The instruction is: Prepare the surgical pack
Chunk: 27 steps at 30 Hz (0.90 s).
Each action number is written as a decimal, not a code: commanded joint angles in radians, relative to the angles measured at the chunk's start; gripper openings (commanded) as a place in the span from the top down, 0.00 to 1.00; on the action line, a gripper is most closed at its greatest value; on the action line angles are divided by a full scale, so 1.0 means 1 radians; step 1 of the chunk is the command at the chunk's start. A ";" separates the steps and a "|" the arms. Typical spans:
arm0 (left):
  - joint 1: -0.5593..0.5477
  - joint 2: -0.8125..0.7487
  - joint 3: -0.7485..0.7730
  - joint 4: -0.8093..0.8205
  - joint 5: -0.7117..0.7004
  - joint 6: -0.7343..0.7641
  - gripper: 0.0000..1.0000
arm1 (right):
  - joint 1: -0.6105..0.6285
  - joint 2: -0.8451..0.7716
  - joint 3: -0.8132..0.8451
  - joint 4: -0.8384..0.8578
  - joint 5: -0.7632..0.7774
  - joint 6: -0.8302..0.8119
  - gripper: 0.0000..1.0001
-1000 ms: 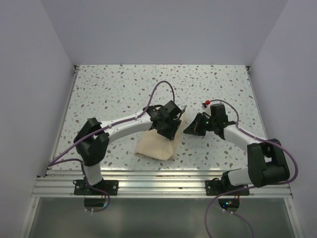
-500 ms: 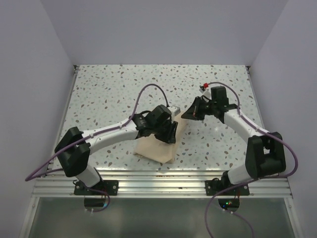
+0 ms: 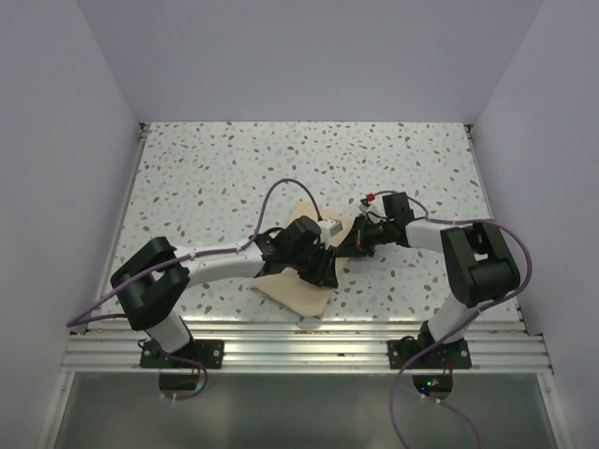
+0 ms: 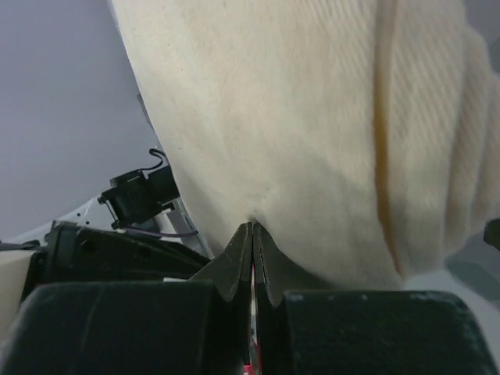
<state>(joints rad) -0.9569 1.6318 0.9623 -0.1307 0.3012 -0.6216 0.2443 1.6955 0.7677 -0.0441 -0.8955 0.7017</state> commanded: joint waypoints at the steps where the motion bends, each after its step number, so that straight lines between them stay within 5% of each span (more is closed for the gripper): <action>1: -0.011 0.022 -0.077 0.034 0.052 -0.010 0.60 | -0.008 -0.001 -0.038 0.099 -0.016 0.003 1.00; 12: -0.037 -0.119 -0.017 -0.092 -0.011 -0.050 0.61 | -0.004 -0.132 0.189 -0.269 0.083 -0.149 1.00; 19: -0.049 -0.064 -0.083 0.016 0.042 -0.127 0.62 | -0.005 -0.157 0.160 -0.188 0.069 -0.079 1.00; 27: -0.046 0.049 -0.157 -0.056 0.023 -0.142 0.64 | -0.022 -0.051 0.024 -0.053 0.107 -0.054 1.00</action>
<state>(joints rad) -1.0039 1.6360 0.8307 -0.1452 0.3264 -0.7502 0.2340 1.6188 0.8333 -0.1631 -0.8135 0.6292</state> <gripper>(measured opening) 0.364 0.009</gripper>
